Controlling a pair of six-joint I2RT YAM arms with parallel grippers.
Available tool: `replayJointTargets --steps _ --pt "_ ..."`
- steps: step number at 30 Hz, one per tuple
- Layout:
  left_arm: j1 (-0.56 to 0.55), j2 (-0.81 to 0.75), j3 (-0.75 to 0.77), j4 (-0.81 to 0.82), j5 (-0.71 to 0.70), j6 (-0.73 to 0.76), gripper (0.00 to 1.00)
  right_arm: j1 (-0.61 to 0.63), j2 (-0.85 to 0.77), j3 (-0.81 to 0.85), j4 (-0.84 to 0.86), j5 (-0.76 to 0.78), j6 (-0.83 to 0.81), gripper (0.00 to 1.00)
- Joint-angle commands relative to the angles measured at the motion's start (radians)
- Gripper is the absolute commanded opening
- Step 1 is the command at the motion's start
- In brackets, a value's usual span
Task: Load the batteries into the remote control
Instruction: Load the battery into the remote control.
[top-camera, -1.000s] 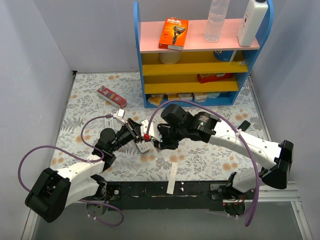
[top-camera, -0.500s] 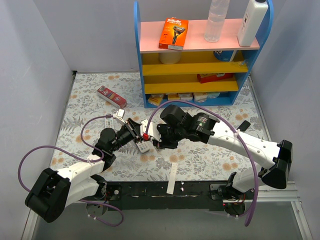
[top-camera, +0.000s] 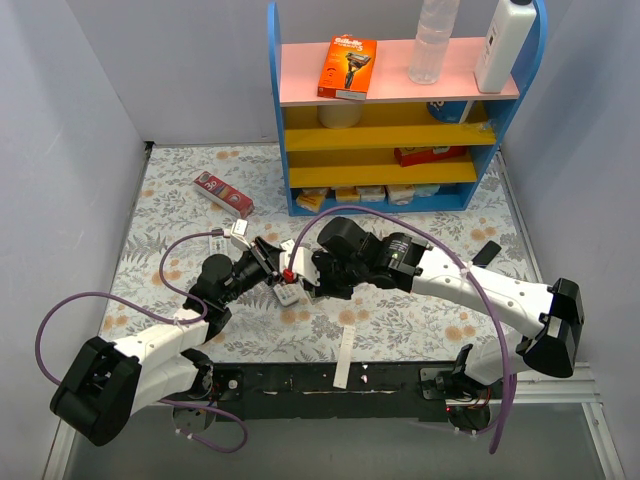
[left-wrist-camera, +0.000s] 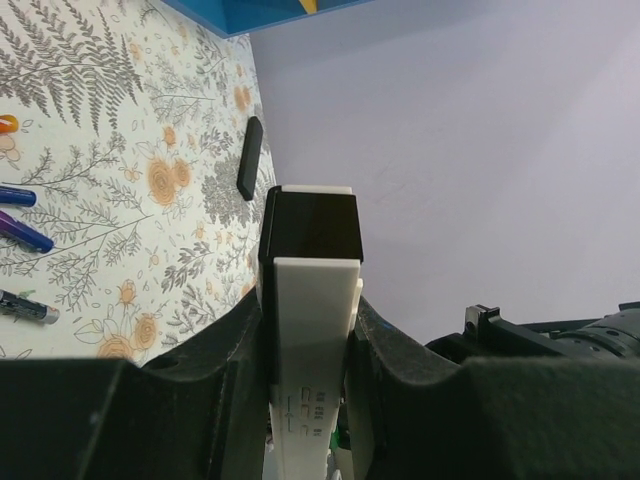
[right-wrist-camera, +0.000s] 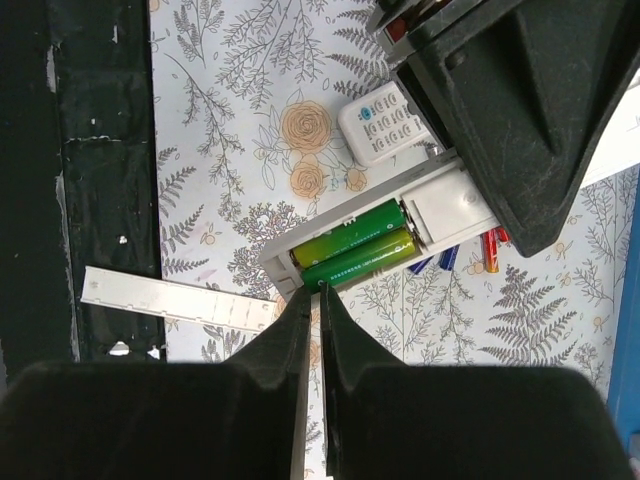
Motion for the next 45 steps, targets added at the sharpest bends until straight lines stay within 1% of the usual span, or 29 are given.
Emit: replayJointTargets --steps 1,5,10,13,20,24,25,28,29,31,32,34,35,36,37,38,39,41,45 --pt "-0.012 -0.055 0.071 0.056 0.067 -0.218 0.0 -0.002 0.031 -0.03 0.138 0.085 0.018 0.1" --pt "-0.014 -0.058 0.071 0.062 0.072 -0.225 0.0 -0.003 0.054 -0.028 0.145 0.068 0.024 0.09" --pt "-0.014 -0.049 0.078 0.084 0.088 -0.213 0.0 -0.003 0.086 0.001 0.118 -0.001 0.038 0.09" --pt "-0.014 -0.042 0.112 0.089 0.119 -0.175 0.0 -0.003 0.118 0.019 0.094 -0.037 0.066 0.09" --pt "-0.017 -0.043 0.172 0.073 0.164 -0.101 0.0 -0.006 0.176 0.041 0.092 -0.039 0.146 0.11" --pt "-0.017 -0.049 0.173 0.016 0.164 -0.038 0.0 -0.011 0.189 0.097 0.063 -0.009 0.187 0.17" --pt "-0.017 -0.055 0.175 -0.043 0.153 0.015 0.0 -0.012 0.187 0.108 0.047 0.004 0.195 0.18" --pt "-0.017 -0.072 0.173 -0.157 0.098 0.089 0.0 -0.012 0.158 0.133 0.039 0.042 0.233 0.24" --pt "-0.017 -0.075 0.169 -0.168 0.084 0.109 0.0 -0.012 0.135 0.136 0.037 0.051 0.244 0.27" --pt "-0.015 -0.08 0.143 -0.16 0.047 0.109 0.0 -0.012 0.109 0.13 0.043 0.079 0.293 0.31" --pt "-0.017 -0.081 0.135 -0.154 0.036 0.1 0.0 -0.012 0.08 0.124 0.055 0.088 0.313 0.35" --pt "-0.017 -0.077 0.117 -0.137 0.009 0.094 0.0 -0.014 0.052 0.107 0.069 0.128 0.385 0.4" --pt "-0.017 -0.075 0.112 -0.134 0.003 0.094 0.0 -0.014 0.025 0.089 0.086 0.145 0.414 0.47" --pt "-0.017 -0.074 0.11 -0.133 -0.002 0.095 0.0 -0.012 0.011 0.076 0.094 0.168 0.466 0.5" --pt "-0.017 -0.071 0.112 -0.132 -0.01 0.098 0.0 -0.014 -0.003 0.064 0.106 0.211 0.484 0.55" --pt "-0.017 -0.068 0.114 -0.132 -0.011 0.098 0.0 -0.012 -0.03 0.035 0.117 0.231 0.526 0.63" --pt "-0.017 -0.068 0.114 -0.132 -0.014 0.103 0.0 -0.012 -0.041 0.021 0.138 0.26 0.57 0.68" --pt "-0.017 -0.065 0.115 -0.131 -0.022 0.103 0.0 -0.014 -0.063 -0.007 0.157 0.268 0.601 0.78" --pt "-0.017 -0.065 0.123 -0.134 -0.033 0.104 0.0 -0.014 -0.049 -0.031 0.171 0.277 0.678 0.84"
